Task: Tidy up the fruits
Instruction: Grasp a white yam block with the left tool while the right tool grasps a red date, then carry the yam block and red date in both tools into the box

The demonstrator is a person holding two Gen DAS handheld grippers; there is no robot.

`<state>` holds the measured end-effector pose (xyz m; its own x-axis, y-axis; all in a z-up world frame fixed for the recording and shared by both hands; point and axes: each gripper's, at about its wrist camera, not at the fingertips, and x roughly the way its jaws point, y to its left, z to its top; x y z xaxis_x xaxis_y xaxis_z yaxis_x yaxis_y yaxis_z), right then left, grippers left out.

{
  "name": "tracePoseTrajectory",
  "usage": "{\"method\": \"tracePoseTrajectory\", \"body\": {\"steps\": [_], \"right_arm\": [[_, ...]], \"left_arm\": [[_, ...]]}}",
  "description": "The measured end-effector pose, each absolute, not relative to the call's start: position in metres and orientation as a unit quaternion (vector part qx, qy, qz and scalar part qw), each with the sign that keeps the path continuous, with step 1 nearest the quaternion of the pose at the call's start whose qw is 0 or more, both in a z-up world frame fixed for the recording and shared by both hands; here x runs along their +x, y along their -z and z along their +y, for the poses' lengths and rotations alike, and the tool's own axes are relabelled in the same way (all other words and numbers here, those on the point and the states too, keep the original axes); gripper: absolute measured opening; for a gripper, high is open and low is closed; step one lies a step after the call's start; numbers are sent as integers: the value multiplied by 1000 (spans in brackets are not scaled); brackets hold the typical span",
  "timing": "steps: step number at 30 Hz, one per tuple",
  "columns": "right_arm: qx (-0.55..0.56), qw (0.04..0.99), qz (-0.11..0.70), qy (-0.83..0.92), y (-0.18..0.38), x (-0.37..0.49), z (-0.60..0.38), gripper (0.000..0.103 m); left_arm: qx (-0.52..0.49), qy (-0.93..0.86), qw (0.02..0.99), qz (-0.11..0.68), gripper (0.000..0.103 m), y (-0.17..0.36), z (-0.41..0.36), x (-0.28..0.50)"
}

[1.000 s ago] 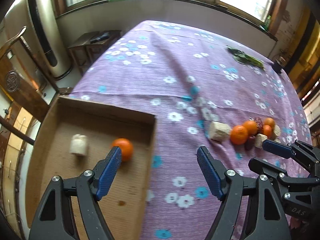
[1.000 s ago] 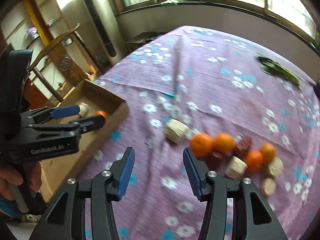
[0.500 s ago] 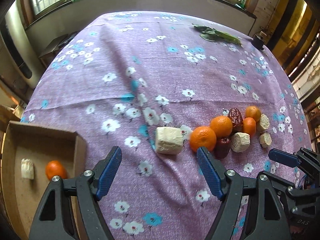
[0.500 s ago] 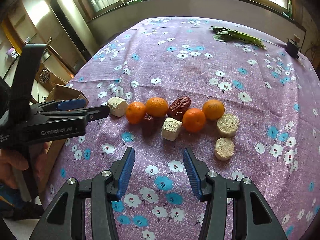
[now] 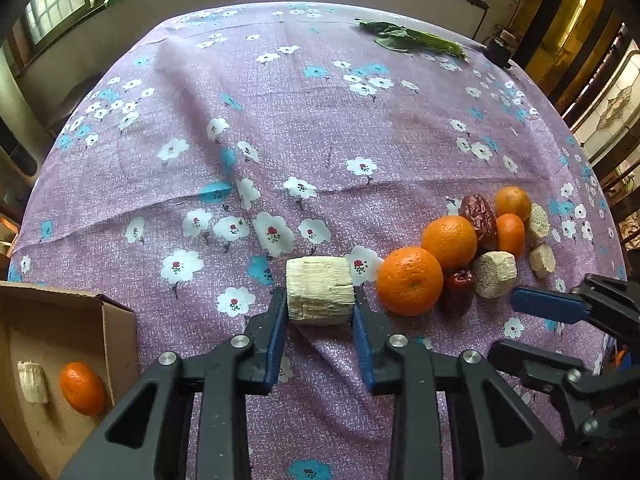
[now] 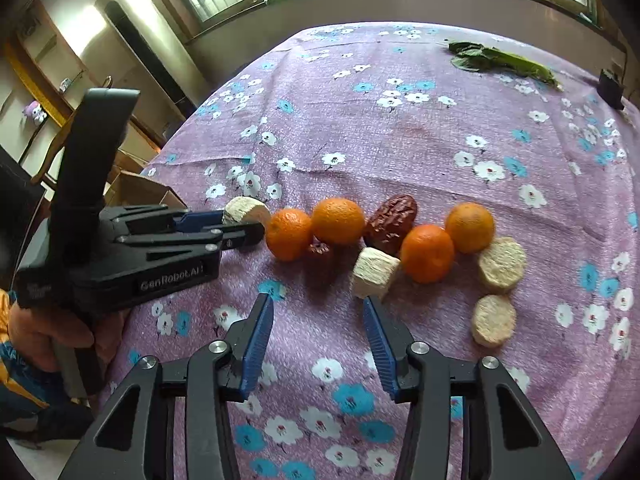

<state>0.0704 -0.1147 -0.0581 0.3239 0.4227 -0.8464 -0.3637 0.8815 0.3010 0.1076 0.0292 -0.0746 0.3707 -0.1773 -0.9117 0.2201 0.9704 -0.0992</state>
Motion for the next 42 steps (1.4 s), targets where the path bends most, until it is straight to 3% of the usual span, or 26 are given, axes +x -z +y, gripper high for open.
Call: {"method": "tracePoseTrajectory", "body": {"steps": [3,6,11,20,29,42], "right_arm": [[33,811,530,-245,65,76,-106,34],[25,812,532,-238,70,82,-97,33],[-12,815,533,-224,73,90,-87,20],[3,809,540,-230,74,95,-87,21],[-19,811,512,-283,31,61,-76,20],[-56,770,497,-397,15,37,27,20]], "left_arm": [[12,116,830,546,29,70,33,107],[8,103,837,538,29,60,42,103],[1,81,847,525,29,47,56,93],[-23,47,856,515,29,31,80,68],[-48,-18,863,503,29,16,123,34],[-102,-118,855,495,29,12,207,-33]]}}
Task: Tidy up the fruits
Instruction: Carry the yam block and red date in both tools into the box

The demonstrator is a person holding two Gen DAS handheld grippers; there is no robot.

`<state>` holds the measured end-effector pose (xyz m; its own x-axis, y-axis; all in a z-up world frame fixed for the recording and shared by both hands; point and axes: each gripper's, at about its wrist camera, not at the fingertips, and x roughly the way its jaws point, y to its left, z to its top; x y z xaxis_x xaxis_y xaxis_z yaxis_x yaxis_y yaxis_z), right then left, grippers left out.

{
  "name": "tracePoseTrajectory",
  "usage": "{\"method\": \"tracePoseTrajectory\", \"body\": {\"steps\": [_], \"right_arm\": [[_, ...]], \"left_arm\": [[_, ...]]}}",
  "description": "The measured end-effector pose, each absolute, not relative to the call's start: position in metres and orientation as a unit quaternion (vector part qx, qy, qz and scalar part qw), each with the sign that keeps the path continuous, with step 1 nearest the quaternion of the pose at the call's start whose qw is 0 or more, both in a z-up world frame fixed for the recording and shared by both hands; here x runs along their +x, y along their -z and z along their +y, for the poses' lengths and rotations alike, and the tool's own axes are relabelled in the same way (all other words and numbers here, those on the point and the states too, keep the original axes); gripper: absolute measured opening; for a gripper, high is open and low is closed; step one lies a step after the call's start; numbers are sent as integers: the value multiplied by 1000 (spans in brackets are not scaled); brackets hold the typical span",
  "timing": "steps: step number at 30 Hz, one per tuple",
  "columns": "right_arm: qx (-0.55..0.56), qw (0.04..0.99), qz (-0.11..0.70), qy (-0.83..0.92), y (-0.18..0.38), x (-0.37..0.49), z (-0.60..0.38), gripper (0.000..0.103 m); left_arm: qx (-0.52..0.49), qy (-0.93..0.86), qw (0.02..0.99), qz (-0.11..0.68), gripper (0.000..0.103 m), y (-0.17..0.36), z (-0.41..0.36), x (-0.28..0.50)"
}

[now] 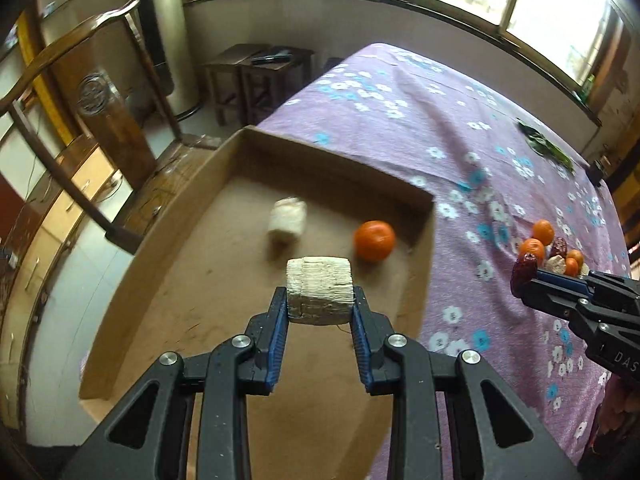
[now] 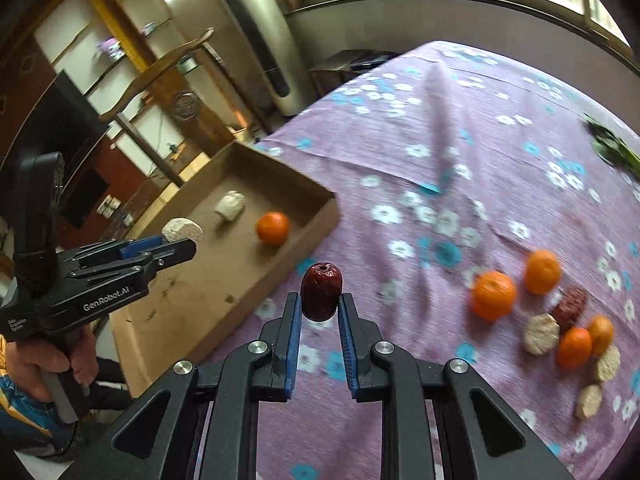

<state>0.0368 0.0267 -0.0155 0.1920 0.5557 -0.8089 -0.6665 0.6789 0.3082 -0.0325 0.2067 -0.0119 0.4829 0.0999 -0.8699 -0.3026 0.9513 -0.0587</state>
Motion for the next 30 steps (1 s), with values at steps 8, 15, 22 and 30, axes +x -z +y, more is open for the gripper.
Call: {"method": "tracePoseTrajectory", "body": {"steps": [8,15,22,30], "right_arm": [[-73,752,490,-434,12,21,72,20],[-87,742,493,-446,16,16,97,20],[-89,736,504,-443,29,19,112,20],[-101,726,521,-437,48,24,133,21]], "left_arm": [[-120,-150,843,502,29,19,237,-57],[-121,-153,844,499,29,18,248,-57],[-115,-150,839,511,29,27,252,-48],[-110,-142,835,520,29,36,255,-37]]}}
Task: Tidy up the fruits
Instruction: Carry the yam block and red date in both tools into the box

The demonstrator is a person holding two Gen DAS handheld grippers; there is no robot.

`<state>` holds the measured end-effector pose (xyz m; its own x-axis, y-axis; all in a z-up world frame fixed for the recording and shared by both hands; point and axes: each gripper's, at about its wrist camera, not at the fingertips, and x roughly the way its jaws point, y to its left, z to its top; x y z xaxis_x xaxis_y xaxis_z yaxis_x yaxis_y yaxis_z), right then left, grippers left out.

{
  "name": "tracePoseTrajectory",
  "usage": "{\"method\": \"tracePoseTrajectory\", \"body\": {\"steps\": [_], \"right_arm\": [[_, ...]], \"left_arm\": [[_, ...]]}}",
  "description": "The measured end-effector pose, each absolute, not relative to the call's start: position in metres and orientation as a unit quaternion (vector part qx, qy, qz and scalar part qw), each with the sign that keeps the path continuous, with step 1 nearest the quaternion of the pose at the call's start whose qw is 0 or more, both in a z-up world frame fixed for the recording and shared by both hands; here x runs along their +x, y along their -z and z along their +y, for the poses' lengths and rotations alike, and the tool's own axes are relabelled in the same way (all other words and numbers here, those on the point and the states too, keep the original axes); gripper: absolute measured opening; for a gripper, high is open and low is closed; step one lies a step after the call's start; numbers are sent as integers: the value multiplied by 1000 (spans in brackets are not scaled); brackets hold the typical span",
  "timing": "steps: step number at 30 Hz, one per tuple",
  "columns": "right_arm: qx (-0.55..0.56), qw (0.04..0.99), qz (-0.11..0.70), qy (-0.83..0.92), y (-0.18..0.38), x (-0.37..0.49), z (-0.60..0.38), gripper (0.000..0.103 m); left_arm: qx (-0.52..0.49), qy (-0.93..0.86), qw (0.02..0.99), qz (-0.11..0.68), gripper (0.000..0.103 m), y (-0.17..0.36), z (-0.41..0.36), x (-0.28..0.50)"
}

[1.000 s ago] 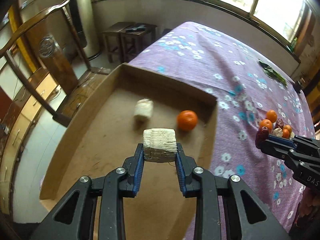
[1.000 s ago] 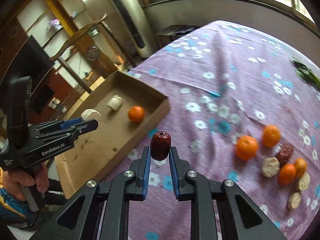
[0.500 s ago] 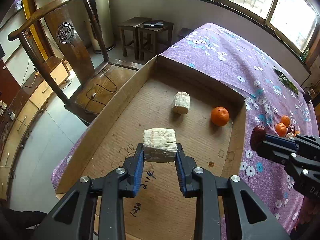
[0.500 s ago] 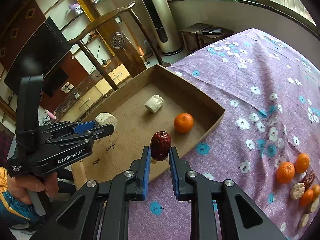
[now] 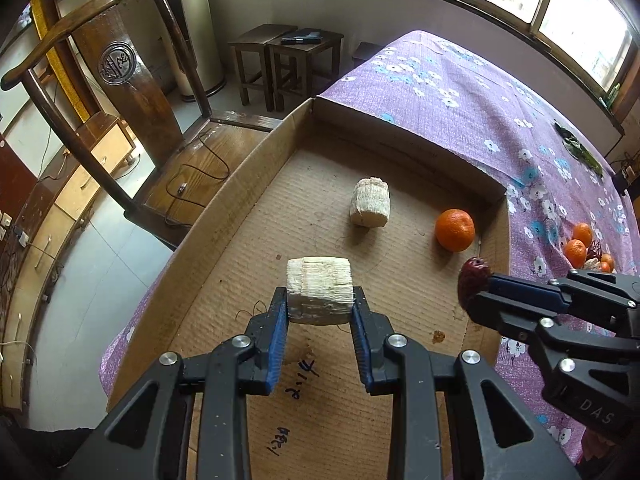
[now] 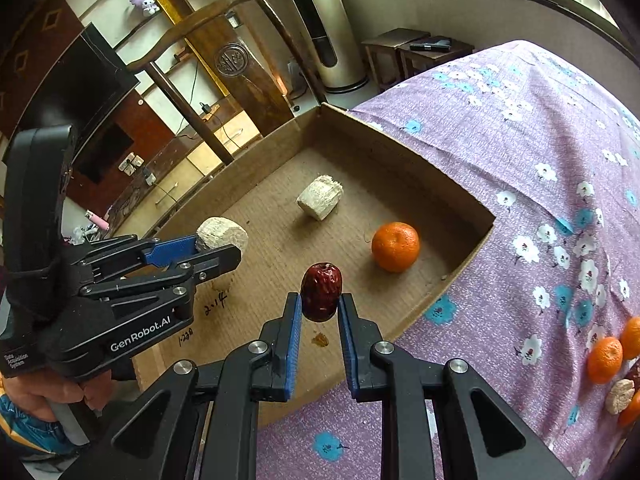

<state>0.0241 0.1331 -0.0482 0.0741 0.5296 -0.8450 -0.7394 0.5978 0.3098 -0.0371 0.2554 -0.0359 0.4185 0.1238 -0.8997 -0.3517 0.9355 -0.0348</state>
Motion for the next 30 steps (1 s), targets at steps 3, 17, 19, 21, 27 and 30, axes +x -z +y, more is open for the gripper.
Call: {"method": "tracePoseTrajectory", "body": {"steps": [3,17,19,21,27,30], "right_arm": [[-104,723,528,-433,55,27,139,21],[-104,724,539,-418,68,40,154,21],[-105,726,539,-415,68,40,153,21],[-104,726,540,-413,68,42,150,21],[-103,723,548,-408,76,45,152,21],[-100,728,544,-405,74,45,151,21]], "left_arm": [[-106,-138,834,524,29,39,255,-32],[-99,-129,832,530,29,48,260,-17],[-98,-126,836,526,29,46,260,-15],[-97,-122,836,526,29,46,258,-11],[-88,-114,830,538,29,53,253,-1],[-90,-116,826,544,29,57,254,1]]}}
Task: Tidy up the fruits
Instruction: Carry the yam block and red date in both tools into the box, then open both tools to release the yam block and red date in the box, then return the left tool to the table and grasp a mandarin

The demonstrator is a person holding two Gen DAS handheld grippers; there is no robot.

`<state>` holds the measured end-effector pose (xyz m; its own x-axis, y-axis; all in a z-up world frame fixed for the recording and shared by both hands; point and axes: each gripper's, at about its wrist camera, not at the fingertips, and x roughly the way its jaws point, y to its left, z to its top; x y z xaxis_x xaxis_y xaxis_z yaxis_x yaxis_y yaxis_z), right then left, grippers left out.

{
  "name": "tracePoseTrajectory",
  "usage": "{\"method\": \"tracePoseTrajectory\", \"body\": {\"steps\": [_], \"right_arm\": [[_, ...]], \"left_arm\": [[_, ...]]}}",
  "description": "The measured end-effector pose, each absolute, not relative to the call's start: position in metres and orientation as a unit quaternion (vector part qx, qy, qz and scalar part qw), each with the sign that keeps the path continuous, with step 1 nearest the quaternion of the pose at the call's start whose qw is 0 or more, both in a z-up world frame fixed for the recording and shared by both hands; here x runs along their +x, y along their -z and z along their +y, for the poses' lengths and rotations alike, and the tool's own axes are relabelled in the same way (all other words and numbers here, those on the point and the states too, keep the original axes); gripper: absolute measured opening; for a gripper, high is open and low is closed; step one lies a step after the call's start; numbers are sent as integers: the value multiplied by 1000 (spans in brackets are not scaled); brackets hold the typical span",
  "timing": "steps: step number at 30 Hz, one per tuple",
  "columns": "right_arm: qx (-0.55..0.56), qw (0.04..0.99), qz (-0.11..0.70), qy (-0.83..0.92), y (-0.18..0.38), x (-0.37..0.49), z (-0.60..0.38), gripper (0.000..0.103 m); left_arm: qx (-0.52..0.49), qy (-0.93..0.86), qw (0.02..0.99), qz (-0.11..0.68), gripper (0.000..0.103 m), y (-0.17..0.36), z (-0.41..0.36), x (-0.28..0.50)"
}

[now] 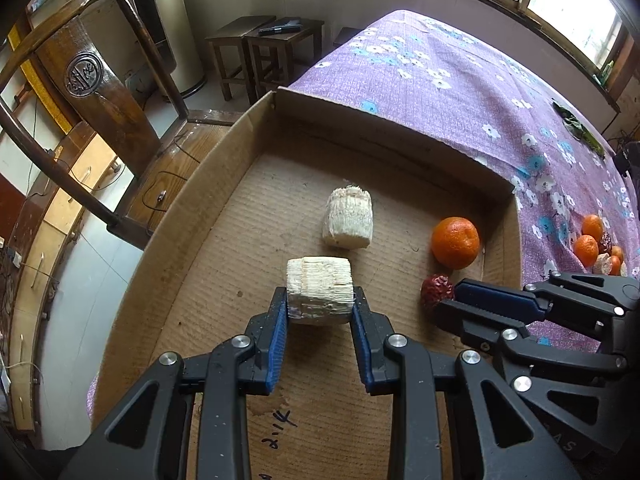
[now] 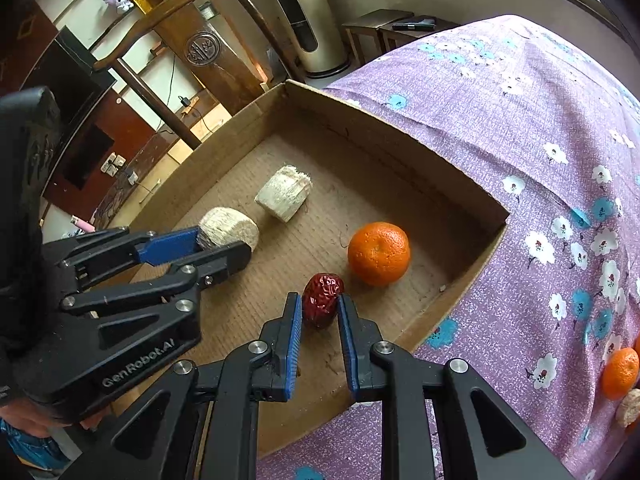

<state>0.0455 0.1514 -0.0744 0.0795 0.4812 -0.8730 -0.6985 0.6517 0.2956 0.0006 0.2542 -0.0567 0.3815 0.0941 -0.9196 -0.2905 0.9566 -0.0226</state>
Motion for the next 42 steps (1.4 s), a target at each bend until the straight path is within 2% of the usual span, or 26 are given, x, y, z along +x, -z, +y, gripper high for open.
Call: {"method": "tracePoseTrajectory", "body": {"steps": [2,3,4,6,8,10,13,15,16,30,42], "right_arm": [[-100,728,546,-402,73,45,148,21],[-98,728,545,-404,72,44,146,21],[-98,729,544,-405,69,43,144,21],[-95,732,541,-403,65,42,139,22],[-91,737,536,-403,59,40,132,25],[-86,740,533,-402,55,39,124,29],[-76,748,525,-398,45,35,108,34],[-72,753,522,-394,41,34,95,44],[-68,758,519,-388,38,33,87,46],[-27,801,533,-272,32,26,-62,46],[24,815,541,-206,42,23,-151,46]], "left_arm": [[-93,-119,826,543,30,58,255,0],[-90,-121,826,543,35,57,255,0],[-87,-125,827,541,49,56,255,-1],[-89,-131,829,536,61,53,256,-3],[-86,-139,832,531,61,48,255,-6],[-82,-147,835,525,69,42,254,-8],[-78,-148,842,513,69,32,246,-10],[-75,-145,846,507,72,26,239,-9],[-73,-139,850,503,72,22,232,-9],[-51,-41,866,496,73,4,129,14],[-10,107,849,517,73,25,20,60]]}}
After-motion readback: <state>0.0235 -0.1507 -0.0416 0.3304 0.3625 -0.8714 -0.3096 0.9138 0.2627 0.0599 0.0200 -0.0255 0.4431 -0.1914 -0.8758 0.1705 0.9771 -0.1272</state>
